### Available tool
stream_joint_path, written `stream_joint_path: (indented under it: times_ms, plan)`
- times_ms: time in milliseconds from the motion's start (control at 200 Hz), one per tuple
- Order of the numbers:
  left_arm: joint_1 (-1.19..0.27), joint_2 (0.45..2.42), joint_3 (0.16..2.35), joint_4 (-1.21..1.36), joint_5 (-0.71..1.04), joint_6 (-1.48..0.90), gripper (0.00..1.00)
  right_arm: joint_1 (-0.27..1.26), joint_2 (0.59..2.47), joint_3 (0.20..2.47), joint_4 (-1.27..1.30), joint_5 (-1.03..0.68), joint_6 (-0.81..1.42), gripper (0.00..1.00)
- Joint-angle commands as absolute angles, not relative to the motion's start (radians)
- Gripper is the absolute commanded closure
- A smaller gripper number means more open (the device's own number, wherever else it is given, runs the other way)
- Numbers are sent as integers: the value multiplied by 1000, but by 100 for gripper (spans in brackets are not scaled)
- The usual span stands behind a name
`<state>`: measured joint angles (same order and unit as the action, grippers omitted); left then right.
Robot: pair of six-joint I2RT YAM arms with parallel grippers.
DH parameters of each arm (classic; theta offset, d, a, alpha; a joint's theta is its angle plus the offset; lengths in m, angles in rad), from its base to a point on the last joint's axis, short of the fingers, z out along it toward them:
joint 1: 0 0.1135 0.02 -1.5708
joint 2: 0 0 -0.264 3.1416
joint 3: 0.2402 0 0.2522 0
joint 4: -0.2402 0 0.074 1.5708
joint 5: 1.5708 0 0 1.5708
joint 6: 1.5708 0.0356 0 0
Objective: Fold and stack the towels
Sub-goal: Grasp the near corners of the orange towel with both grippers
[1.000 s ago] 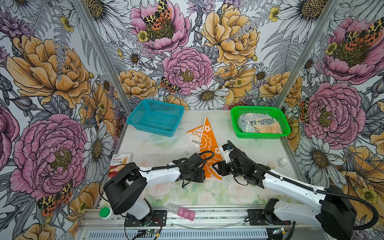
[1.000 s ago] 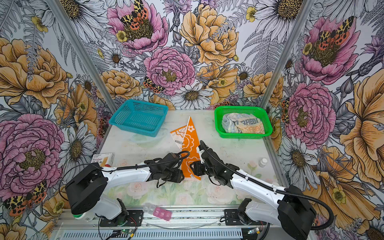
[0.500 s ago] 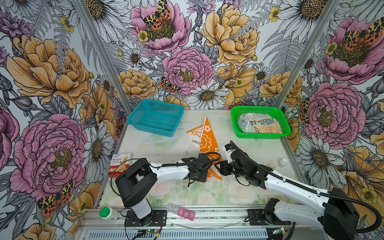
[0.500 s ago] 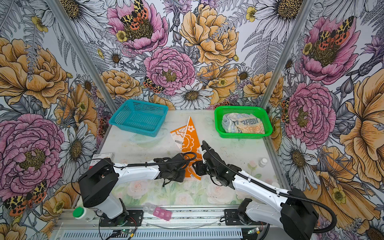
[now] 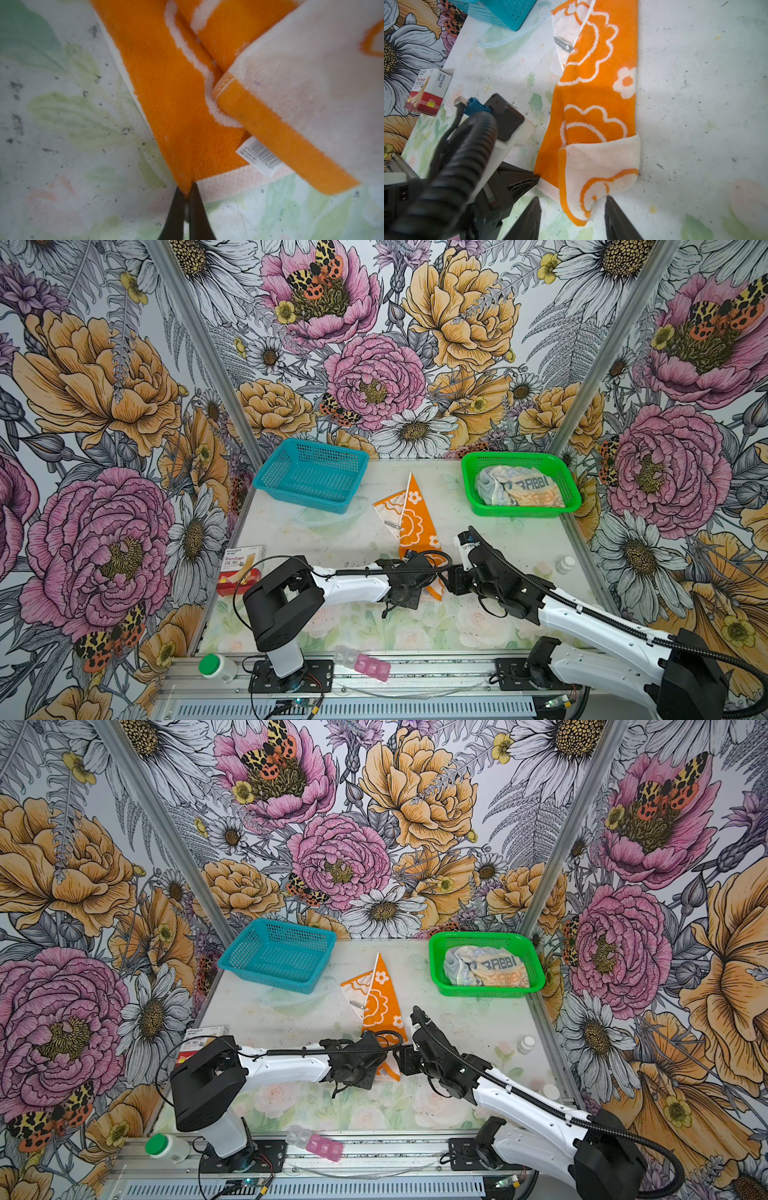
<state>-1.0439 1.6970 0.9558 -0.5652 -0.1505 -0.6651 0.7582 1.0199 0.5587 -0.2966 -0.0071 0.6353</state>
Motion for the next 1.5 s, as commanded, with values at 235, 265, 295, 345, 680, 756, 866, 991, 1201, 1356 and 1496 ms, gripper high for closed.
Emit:
stream_joint_path:
  times_ms: [235, 265, 295, 345, 680, 756, 866, 991, 1201, 1356, 1496]
  plan:
    - [-922, 1517, 703, -360, 20, -737, 100, 768, 1107, 598, -300, -28, 584, 49]
    - [-910, 1511, 686, -339, 41, -738, 100, 772, 1130, 612, -300, -30, 577, 49]
    - [-904, 1511, 678, -326, 55, -737, 100, 777, 1156, 629, -299, -32, 569, 49]
    - [-903, 1515, 677, -320, 64, -734, 100, 784, 1207, 660, -296, -35, 557, 49]
    - [-900, 1528, 670, -315, 72, -739, 100, 869, 1521, 855, -287, 1, 563, 52]
    - [-894, 1516, 656, -305, 74, -747, 100, 878, 1556, 871, -299, 28, 586, 55]
    - [-883, 1498, 624, -273, 91, -759, 100, 890, 1570, 871, -318, 82, 605, 56]
    - [-871, 1493, 604, -247, 109, -763, 100, 894, 1577, 872, -346, 130, 613, 57]
    - [-869, 1498, 603, -239, 115, -761, 100, 894, 1618, 901, -357, 161, 624, 63]
    - [-870, 1491, 597, -236, 115, -765, 100, 894, 1654, 920, -357, 155, 623, 64]
    - [-870, 1495, 595, -233, 115, -765, 100, 899, 1663, 927, -358, 141, 623, 63]
